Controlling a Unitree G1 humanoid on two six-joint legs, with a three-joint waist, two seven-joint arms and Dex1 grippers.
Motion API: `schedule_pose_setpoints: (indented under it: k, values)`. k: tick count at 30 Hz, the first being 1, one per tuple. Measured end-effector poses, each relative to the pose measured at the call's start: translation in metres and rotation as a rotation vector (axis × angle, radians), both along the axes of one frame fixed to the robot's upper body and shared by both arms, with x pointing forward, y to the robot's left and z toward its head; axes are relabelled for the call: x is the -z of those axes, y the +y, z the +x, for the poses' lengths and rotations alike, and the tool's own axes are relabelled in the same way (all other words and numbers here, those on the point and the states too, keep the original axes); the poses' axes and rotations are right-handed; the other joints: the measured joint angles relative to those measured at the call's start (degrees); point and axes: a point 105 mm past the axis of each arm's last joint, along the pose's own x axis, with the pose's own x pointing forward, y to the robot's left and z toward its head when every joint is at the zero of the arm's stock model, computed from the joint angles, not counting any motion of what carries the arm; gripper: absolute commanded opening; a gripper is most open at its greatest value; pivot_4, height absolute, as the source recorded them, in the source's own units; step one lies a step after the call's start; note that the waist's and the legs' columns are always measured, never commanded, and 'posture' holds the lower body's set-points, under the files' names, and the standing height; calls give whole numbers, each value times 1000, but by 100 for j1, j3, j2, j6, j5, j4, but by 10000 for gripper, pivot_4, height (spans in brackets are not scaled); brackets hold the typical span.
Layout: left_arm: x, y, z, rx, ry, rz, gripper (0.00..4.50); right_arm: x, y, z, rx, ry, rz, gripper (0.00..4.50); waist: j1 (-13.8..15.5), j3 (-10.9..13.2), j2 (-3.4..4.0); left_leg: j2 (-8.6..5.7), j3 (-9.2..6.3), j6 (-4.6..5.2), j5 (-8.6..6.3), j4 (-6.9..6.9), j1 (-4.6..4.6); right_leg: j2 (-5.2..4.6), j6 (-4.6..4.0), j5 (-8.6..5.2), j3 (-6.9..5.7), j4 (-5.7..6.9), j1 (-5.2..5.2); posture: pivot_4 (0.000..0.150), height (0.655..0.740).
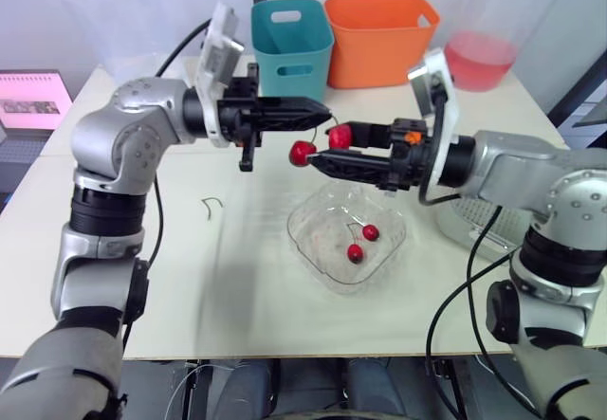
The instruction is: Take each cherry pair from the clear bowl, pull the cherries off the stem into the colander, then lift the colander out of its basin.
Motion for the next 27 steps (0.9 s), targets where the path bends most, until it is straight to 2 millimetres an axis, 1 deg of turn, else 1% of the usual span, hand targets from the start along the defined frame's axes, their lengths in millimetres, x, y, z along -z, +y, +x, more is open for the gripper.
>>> schedule_pose_setpoints:
  k: [1,2,6,7,8,10,14,23,27]
  values:
    - [0,0,0,0,0,0,0,0,0,1,6,0,4,37768,2,0,0,0,0,0,0,0,0,0,0,0,0,0,0,1500,7400]
    - [0,0,0,-1,0,0,0,-1,0,1,8,-1,9,33182,3,0,0,0,0,0,0,0,0,0,0,0,0,0,0,1500,7400]
    - [-1,0,-1,-3,-6,0,0,-2,1,3,18,1,17,11970,5,0,0,0,0,0,0,0,0,0,0,0,0,0,0,1500,7400]
    - [-1,0,-1,-4,-8,0,0,-1,1,3,19,2,16,8232,4,0,0,0,0,0,0,0,0,0,0,0,0,0,0,1500,7400]
    - [-1,0,-1,-5,-8,0,0,-1,2,3,19,2,16,6017,2,0,0,0,0,0,0,0,0,0,0,0,0,0,0,1500,7400]
    - [-1,0,0,-8,-8,-1,0,-1,3,3,17,1,16,5015,2,0,0,0,0,0,0,0,0,0,0,0,0,0,0,1500,7400]
    - [-1,-1,1,-12,-8,0,0,1,0,3,27,3,9,5015,6,0,0,0,0,0,0,0,0,0,0,0,0,0,0,1500,7400]
    - [4,-5,7,-20,14,-6,0,19,-4,0,35,32,-29,5015,10,1,-1,-1,1,2,-1,1,0,0,0,0,0,-1,2,1500,7400]
    - [5,-6,7,-17,16,-5,0,21,-7,-2,47,30,-33,5015,3,1,-1,0,0,2,-1,0,0,1,0,0,0,-1,1,1500,7400]
